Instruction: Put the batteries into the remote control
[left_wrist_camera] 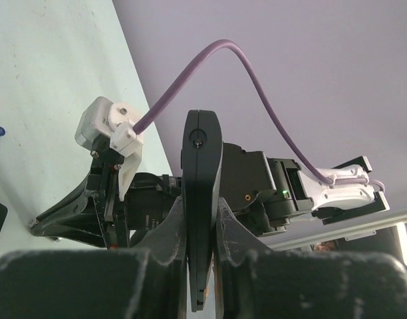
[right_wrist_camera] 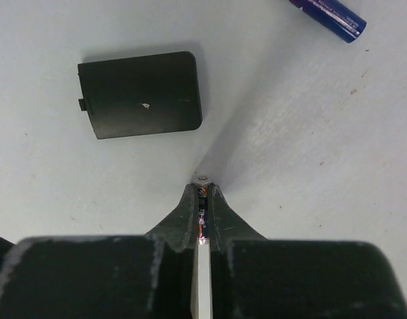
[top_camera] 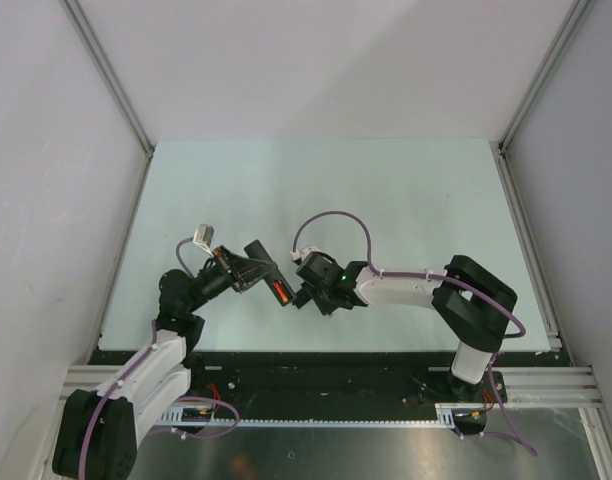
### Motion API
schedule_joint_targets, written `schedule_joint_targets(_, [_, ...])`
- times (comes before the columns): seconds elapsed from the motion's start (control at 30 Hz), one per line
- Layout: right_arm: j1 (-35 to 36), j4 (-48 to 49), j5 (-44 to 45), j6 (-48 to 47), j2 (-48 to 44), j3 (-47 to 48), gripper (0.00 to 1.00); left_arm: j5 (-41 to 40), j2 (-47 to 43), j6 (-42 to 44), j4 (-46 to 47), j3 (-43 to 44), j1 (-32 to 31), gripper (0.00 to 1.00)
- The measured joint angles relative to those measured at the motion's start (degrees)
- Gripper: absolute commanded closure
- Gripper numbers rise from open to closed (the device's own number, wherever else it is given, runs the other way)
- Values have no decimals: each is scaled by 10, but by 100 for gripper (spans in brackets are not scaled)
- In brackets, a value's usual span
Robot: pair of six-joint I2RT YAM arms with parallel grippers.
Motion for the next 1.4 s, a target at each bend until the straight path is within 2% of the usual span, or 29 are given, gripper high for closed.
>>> schedule_joint_targets(0.13, [-13, -8, 5, 20, -2, 1, 100, 1, -5, 0, 0, 0, 0, 100])
schedule_joint_targets(0.27, [-79, -36, 14, 78, -21, 1, 100, 3, -9, 0, 0, 0, 0, 100])
schedule_joint_targets(0.43, [-191, -51, 36, 221, -85, 0, 100, 3, -14, 0, 0, 0, 0, 100])
schedule_joint_targets(0.53, [-233, -51, 46, 332, -103, 1, 100, 3, -16, 0, 0, 0, 0, 100])
schedule_joint_targets(0.8, [-247, -57, 58, 582, -73, 1, 100, 3, -18, -1, 0, 0, 0, 100])
schedule_joint_targets(1.03, [-251, -73, 61, 701, -18, 1, 100, 3, -18, -1, 0, 0, 0, 100])
schedule_joint_targets(1.13, [-251, -84, 68, 723, -2, 1, 94, 3, -18, -1, 0, 0, 0, 100])
schedule_joint_targets(1.17, [-251, -84, 69, 728, 0, 1, 85, 3, -18, -1, 0, 0, 0, 100])
schedule_joint_targets(1.27, [-250, -86, 74, 726, 3, 5, 74, 3, -18, -1, 0, -1, 0, 100])
schedule_joint_targets(1.4, [-248, -87, 79, 715, 4, 9, 67, 3, -18, -1, 0, -4, 0, 100])
